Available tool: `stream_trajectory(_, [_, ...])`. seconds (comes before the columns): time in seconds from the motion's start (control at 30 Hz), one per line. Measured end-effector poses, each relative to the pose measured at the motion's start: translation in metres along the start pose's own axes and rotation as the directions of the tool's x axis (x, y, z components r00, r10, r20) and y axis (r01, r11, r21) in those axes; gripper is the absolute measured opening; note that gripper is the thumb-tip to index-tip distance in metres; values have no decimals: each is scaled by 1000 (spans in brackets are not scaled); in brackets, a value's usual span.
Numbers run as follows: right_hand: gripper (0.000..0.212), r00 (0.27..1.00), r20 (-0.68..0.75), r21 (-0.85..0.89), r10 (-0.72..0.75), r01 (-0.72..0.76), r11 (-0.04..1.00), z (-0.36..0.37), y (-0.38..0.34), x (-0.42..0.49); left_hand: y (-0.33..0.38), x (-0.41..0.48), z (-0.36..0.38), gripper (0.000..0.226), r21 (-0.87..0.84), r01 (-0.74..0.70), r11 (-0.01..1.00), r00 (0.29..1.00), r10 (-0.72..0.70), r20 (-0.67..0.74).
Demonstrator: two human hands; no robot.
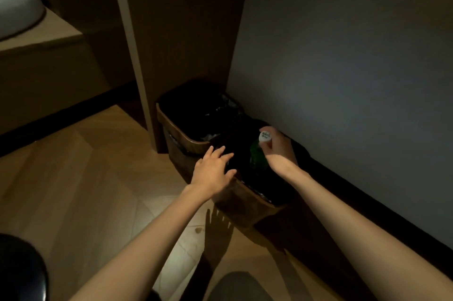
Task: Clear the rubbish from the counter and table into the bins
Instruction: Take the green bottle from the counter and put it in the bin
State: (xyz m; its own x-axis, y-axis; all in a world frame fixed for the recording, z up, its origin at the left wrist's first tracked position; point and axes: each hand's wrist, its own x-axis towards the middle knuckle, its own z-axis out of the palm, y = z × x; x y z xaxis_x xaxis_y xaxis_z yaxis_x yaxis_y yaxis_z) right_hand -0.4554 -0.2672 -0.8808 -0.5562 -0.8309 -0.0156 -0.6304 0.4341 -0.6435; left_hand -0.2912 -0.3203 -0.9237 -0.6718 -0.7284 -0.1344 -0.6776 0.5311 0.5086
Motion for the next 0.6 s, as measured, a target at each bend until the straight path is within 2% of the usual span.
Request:
stream_trajectory(0.1, [33, 997, -13, -26, 71, -71, 997, 21, 30, 15, -18, 9, 18, 47, 59, -39, 997, 999, 39, -9])
stream_trajectory(0.23, [39, 985, 58, -27, 161, -159, 987, 35, 57, 17, -28, 18, 22, 41, 142, -96, 985, 990, 110, -89])
stream_trajectory(0.3, [42, 989, 45, -15, 144, -144, 990, 34, 61, 11, -28, 23, 16, 40, 189, -127, 974, 985, 146, -88])
stream_trajectory(0.37, [37, 996, 40, -7, 76, -75, 997, 25, 57, 1, -27, 29, 9, 41, 257, -173, 951, 982, 186, -28])
stream_trajectory(0.47, [22, 972, 235, -13, -14, 17, 1000, 14, 44, -19, -23, 40, 5, 42, 369, -220, 903, 975, 192, 111])
stream_trajectory(0.53, [23, 913, 408, -84, -7, 45, 995, 15, 39, -29, -20, 47, 4, 43, 414, -234, 879, 969, 180, 168])
stream_trajectory(0.6, [27, 881, 473, -156, 16, 66, 986, 23, 39, -35, -17, 52, 1, 45, 463, -265, 846, 961, 192, 201])
